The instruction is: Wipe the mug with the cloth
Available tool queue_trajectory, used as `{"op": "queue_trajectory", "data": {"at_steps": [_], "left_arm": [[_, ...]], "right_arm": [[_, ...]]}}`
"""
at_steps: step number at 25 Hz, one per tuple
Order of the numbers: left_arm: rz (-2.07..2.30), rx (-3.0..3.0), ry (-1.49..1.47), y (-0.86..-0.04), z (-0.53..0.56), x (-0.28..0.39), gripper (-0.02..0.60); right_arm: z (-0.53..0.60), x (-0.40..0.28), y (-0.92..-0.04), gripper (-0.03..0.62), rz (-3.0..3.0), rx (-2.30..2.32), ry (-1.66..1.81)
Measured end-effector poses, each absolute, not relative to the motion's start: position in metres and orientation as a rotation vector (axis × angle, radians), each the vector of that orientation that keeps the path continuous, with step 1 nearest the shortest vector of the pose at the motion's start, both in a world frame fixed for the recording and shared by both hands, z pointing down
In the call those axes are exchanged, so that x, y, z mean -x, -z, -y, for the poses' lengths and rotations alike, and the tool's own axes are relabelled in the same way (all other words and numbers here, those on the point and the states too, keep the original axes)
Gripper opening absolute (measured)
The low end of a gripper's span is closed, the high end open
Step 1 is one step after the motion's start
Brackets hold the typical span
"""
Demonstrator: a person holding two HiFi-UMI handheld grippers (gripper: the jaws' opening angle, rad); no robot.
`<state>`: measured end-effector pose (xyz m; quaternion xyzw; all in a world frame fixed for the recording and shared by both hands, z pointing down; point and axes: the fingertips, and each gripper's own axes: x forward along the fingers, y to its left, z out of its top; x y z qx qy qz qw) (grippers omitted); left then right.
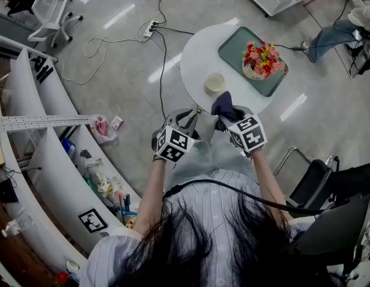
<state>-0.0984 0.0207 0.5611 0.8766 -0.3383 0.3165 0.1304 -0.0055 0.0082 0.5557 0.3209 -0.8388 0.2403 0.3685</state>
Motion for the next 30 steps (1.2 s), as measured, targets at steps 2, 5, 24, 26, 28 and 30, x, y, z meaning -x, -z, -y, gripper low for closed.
{"op": "queue_trajectory", "data": {"at_steps": [2,5,24,26,28,30], "left_arm": [[0.996,-2.535,-0.887,-0.560,-0.026,0.095,0.074],[1.019,-2.529,-0.847,-0.554,-0.027,0.091,0.074],[1.301,-2.405,-0.724,-0.523,-0.105,0.045,0.040],[1.320,-2.391,-0.716,-0.522,-0.121,0.034,0.038],[1.337,-2.380,-0.718,-0.521,-0.136,0.024,0.038],[1.342,-2.372,-0.725,-0.521,-0.149,0.012,0.038]], "right_arm": [[-0.016,0.003,-0.554,0.124,2.151,-0.822,-0.626],[-0.020,0.002,-0.551,0.124,2.160,-0.818,-0.645],[-0.093,-0.033,-0.536,0.124,2.272,-0.672,-0.576],[-0.109,-0.042,-0.536,0.124,2.281,-0.658,-0.576],[-0.123,-0.051,-0.537,0.124,2.291,-0.645,-0.576],[-0.136,-0.061,-0.538,0.124,2.297,-0.637,-0.581]]}}
